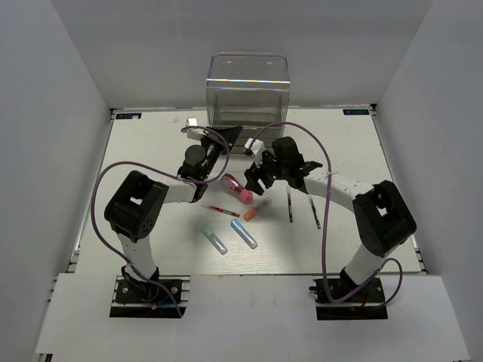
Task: Sort the stationery into containers
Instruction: Open the drawer in the storage box, then pick up the stationery from the center of the board.
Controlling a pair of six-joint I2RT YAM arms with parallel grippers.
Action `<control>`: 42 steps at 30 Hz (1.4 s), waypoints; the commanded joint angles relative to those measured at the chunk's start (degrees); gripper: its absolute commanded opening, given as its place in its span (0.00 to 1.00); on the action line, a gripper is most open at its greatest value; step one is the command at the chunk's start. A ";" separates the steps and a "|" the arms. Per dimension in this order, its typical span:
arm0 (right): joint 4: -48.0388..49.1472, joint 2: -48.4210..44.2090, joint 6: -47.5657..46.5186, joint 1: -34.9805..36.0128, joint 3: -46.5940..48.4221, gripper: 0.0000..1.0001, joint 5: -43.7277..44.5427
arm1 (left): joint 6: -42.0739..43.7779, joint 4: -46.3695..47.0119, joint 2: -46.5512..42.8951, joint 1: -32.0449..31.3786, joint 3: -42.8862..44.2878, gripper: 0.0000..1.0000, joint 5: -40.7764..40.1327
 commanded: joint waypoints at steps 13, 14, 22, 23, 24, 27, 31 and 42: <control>2.52 7.70 2.66 4.28 5.95 0.79 2.74 | 1.04 4.59 -4.70 -0.12 2.76 0.00 -0.95; 2.52 7.96 2.75 4.28 5.69 0.79 3.27 | 1.04 4.59 -4.70 -0.12 2.24 0.00 -0.95; 2.44 10.68 1.44 4.72 5.69 0.79 4.33 | 1.04 4.06 -5.23 -0.12 2.24 0.00 -0.95; 2.44 10.78 1.34 5.16 5.60 0.79 4.33 | 1.04 4.06 -5.23 -0.12 2.24 0.00 -0.95; 2.44 10.86 1.17 5.25 5.51 0.79 4.33 | 1.04 3.54 -5.23 -0.12 2.24 0.00 -0.95; 2.52 11.39 0.64 5.86 5.08 0.77 5.30 | 1.04 3.54 -5.23 -0.12 2.24 0.00 -0.95; 2.78 12.01 0.11 6.21 4.37 0.68 7.49 | 1.04 3.54 -5.76 -0.12 2.24 0.00 -0.95; 3.05 10.69 -2.17 6.74 0.33 0.40 10.48 | 1.57 3.54 -5.76 -0.12 1.19 0.00 -1.48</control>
